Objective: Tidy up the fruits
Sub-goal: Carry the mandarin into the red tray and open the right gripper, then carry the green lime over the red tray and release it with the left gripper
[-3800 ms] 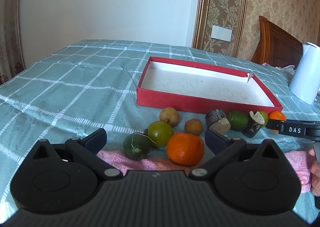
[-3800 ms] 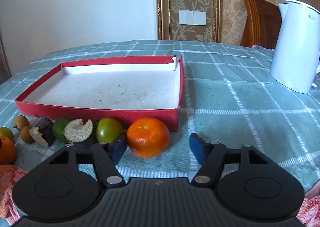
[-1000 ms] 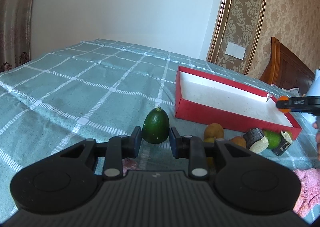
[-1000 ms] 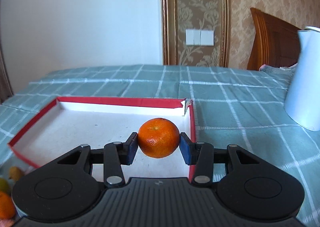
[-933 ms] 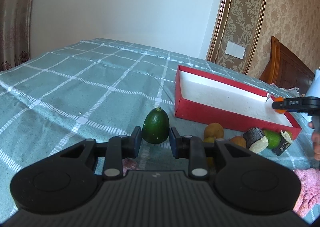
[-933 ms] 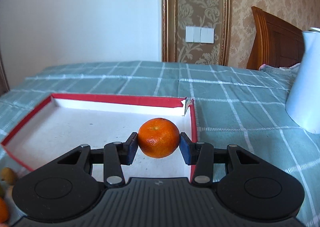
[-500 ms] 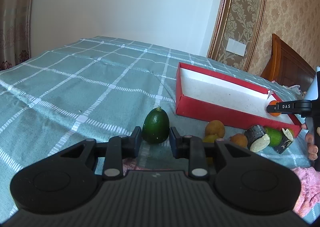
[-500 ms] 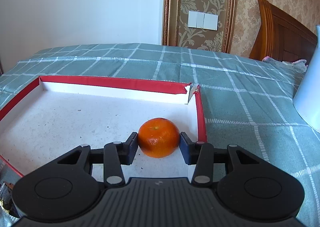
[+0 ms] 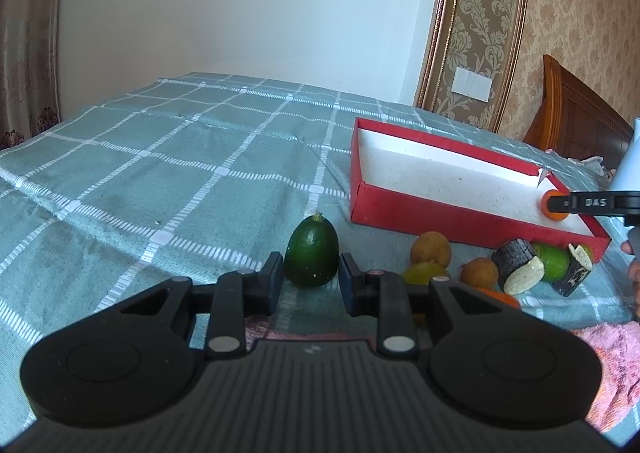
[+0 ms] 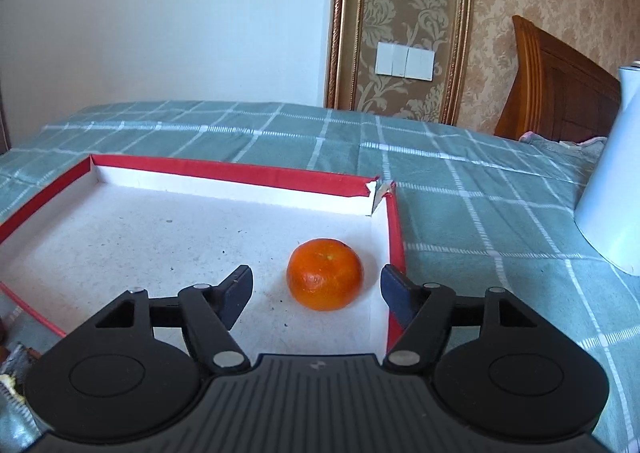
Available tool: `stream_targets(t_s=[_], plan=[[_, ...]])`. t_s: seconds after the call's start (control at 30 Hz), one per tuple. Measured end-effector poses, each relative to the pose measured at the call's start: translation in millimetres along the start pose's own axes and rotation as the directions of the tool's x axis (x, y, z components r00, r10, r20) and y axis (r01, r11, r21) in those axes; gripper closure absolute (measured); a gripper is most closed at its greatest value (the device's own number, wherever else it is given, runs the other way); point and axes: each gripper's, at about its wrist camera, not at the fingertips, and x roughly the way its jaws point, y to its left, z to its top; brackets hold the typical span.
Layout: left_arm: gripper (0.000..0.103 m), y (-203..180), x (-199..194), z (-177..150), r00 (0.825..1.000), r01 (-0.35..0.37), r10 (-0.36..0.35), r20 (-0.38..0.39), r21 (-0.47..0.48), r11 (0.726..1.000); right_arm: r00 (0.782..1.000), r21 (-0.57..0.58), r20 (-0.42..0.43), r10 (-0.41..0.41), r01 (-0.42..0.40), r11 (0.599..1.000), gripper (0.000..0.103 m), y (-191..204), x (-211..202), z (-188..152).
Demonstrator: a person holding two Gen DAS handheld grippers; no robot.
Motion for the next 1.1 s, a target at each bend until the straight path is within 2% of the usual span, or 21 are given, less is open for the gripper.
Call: stream_targets(t_s=[0.13, 0.27, 0.37, 0.67, 0.73, 0.77, 0.8, 1.1], plan=[[0.076, -1, 0, 0, 1.000, 0.001, -0.001, -0.002, 0.008, 1.000, 1.000, 0.073, 0.011, 0.027, -0.028, 0.997, 0.033, -8, -25, -4], [0.076, -1, 0, 0, 1.000, 0.003, -0.003, -0.003, 0.011, 1.000, 0.998, 0.064, 0.041, -0.054, 0.051, 0.997, 0.032, -7, -60, -24], [0.076, -1, 0, -1, 1.000, 0.008, -0.008, -0.004, 0.012, 1.000, 0.998, 0.049, 0.042, -0.055, 0.053, 0.997, 0.032, -11, -79, -45], [0.076, -1, -1, -1, 1.000, 0.010, -0.010, -0.004, 0.019, 1.000, 0.997, 0.075, -0.071, -0.030, 0.035, 0.997, 0.031, -21, -66, -64], [0.076, -1, -1, -1, 1.000, 0.006, -0.006, -0.004, 0.027, 1.000, 0.997, 0.076, -0.080, -0.021, 0.027, 0.997, 0.022, -21, -64, -65], [0.076, -2, 0, -1, 1.000, 0.003, -0.002, -0.004, 0.033, 0.999, 0.996, 0.068, -0.093, -0.012, 0.019, 0.997, 0.009, -20, -62, -65], [0.076, -3, 0, -1, 1.000, 0.000, 0.000, -0.004, 0.038, 0.999, 0.995, 0.056, -0.103, -0.006, 0.012, 0.998, 0.002, -18, -61, -65], [0.076, -5, -5, -4, 1.000, -0.008, 0.007, 0.023, 0.040, 0.999, 0.994, 0.056, -0.106, 0.009, -0.003, 0.998, 0.000, -17, -61, -67]])
